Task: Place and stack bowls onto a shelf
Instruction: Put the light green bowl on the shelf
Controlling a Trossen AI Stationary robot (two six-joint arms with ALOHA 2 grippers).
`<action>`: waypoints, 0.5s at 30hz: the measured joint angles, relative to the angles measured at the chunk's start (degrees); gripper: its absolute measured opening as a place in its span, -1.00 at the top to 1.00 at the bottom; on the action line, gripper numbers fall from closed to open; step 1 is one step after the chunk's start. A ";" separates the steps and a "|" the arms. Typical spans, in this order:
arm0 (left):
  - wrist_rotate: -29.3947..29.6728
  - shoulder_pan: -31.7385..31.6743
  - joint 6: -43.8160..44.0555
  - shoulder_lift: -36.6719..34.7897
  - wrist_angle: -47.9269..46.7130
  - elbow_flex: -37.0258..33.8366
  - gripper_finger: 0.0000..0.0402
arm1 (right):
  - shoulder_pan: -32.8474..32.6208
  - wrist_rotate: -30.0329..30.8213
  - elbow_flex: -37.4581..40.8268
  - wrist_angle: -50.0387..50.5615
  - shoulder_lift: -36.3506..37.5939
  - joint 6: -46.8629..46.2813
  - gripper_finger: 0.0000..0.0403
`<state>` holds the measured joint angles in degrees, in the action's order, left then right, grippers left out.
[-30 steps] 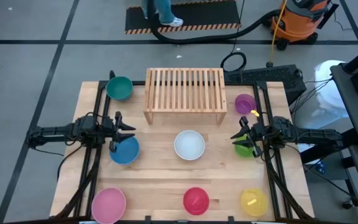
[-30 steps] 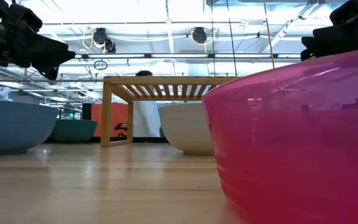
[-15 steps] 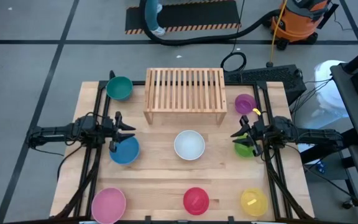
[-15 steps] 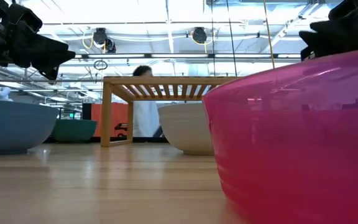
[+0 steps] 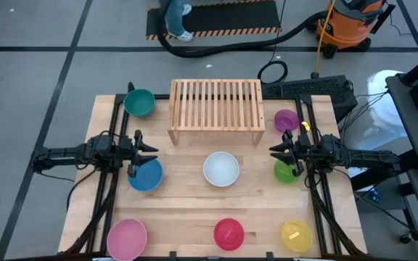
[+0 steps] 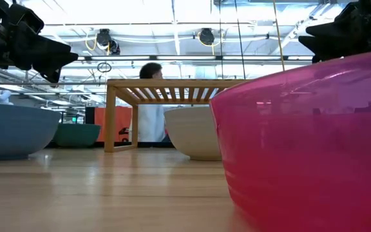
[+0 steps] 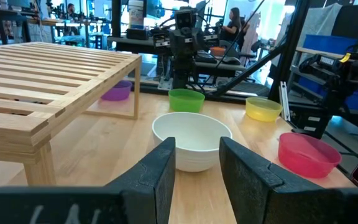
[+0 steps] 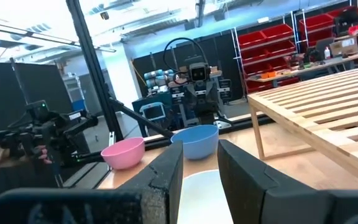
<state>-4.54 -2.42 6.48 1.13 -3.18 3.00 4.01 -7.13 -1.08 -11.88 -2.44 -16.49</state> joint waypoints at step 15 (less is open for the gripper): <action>0.04 0.00 5.25 -0.02 -0.02 -0.01 0.35 | 0.00 4.14 -6.08 9.65 -0.07 1.81 0.54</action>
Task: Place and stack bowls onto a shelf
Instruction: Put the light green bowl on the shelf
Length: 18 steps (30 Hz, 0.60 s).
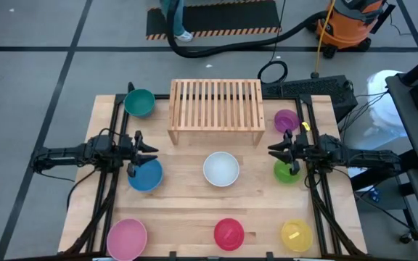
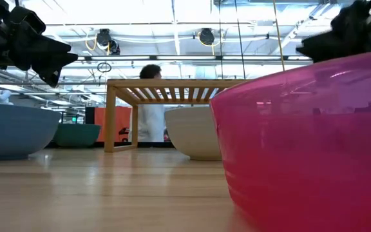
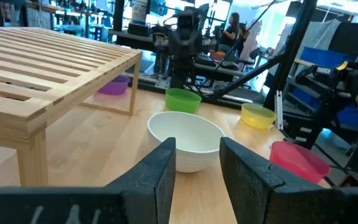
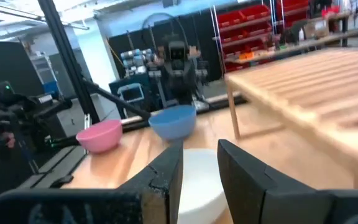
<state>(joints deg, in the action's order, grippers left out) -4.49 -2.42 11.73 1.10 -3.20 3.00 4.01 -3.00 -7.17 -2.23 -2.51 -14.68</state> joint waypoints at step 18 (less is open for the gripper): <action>3.56 -0.02 0.58 0.02 0.42 0.23 0.35 | 0.02 -2.94 -27.50 42.82 -14.18 0.39 0.54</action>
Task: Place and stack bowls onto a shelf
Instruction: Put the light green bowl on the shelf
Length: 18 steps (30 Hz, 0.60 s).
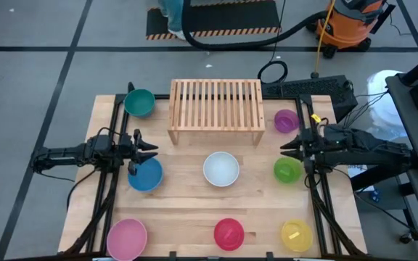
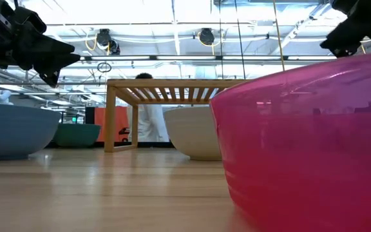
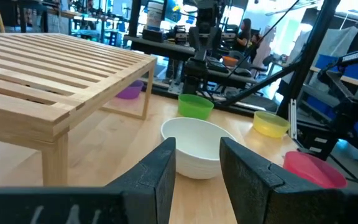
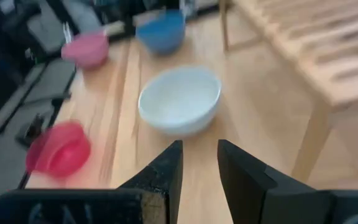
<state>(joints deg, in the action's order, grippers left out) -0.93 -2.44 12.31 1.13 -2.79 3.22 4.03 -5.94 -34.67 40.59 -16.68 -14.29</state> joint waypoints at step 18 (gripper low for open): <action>0.02 0.01 -1.72 -0.01 0.02 0.00 0.35 | -0.01 1.24 -5.23 17.99 -22.77 3.79 0.54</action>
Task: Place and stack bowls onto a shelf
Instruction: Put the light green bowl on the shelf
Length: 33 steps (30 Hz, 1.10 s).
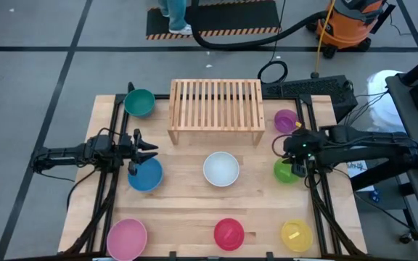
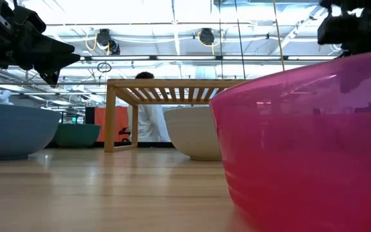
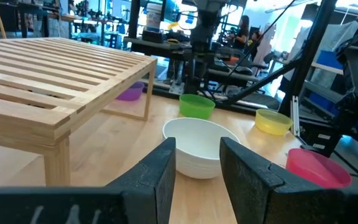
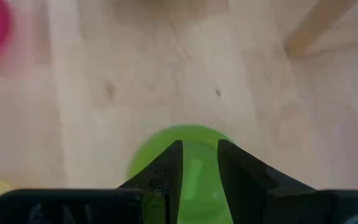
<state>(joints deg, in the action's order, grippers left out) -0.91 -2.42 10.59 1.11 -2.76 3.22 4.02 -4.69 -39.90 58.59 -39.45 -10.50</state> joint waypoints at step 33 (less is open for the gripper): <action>-0.02 0.01 0.15 -0.01 0.04 0.00 0.35 | 1.67 6.13 2.13 6.89 -13.96 -0.75 0.54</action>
<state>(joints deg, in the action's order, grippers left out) -0.93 -2.42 10.74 1.10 -2.72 3.22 5.69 1.44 -37.77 65.47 -53.41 -11.25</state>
